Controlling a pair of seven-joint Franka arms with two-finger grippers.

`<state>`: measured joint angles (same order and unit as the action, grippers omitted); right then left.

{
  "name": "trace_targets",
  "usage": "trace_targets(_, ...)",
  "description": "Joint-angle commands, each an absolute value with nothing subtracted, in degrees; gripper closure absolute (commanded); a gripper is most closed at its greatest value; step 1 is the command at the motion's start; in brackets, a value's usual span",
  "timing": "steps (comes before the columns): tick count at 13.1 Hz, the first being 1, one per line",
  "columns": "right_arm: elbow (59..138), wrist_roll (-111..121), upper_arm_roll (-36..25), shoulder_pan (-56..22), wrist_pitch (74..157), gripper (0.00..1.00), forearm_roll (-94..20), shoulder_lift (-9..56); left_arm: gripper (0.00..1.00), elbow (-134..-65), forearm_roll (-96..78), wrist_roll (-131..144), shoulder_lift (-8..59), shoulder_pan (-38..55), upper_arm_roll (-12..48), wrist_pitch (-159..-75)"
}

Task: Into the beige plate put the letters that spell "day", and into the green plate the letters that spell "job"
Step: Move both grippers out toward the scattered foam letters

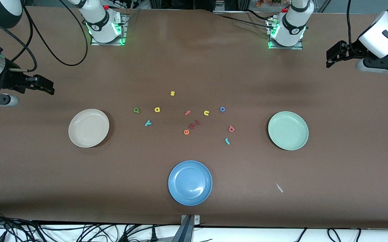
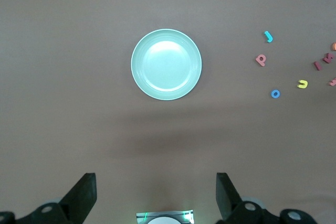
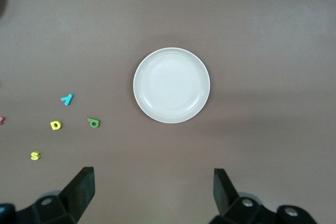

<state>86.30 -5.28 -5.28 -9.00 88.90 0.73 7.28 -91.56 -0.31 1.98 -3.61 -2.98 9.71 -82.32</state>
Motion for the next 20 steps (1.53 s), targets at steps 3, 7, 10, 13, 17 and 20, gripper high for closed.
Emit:
trace_targets(3, 86.05, -6.23, -5.01, -10.45, 88.68, 0.0, -0.26, 8.17, 0.0, -90.62, -1.23, 0.7, -3.69, -3.25, 9.76, -81.04)
trace_targets(7, 86.22, -6.42, -5.1, -10.19, 88.94, 0.0, -3.33, 8.35, 0.0, -90.62, -1.41, 0.88, -3.6, -3.25, 9.67, -80.86)
trace_targets(10, 86.13, -5.46, -5.01, -10.37, 89.82, 0.0, -3.51, 9.14, 0.0, -90.62, -1.14, 1.05, -2.73, -3.08, 9.76, -80.77)
trace_targets(13, 86.13, -5.45, -4.83, -11.68, 91.32, 0.0, -2.73, 11.16, 0.0, -90.7, -1.32, 0.88, -2.02, -2.64, 9.76, -79.72)
trace_targets(17, 85.96, -5.54, -4.83, -12.74, 92.37, 0.0, -1.93, 13.35, 0.0, -90.62, -1.23, 0.88, 2.27, 2.17, 9.76, -79.54)
trace_targets(20, 85.87, -5.54, -4.83, -13.09, 92.37, 0.0, -1.85, 13.88, 0.0, -87.47, -1.23, 0.79, 8.32, 5.61, 9.76, -80.07)
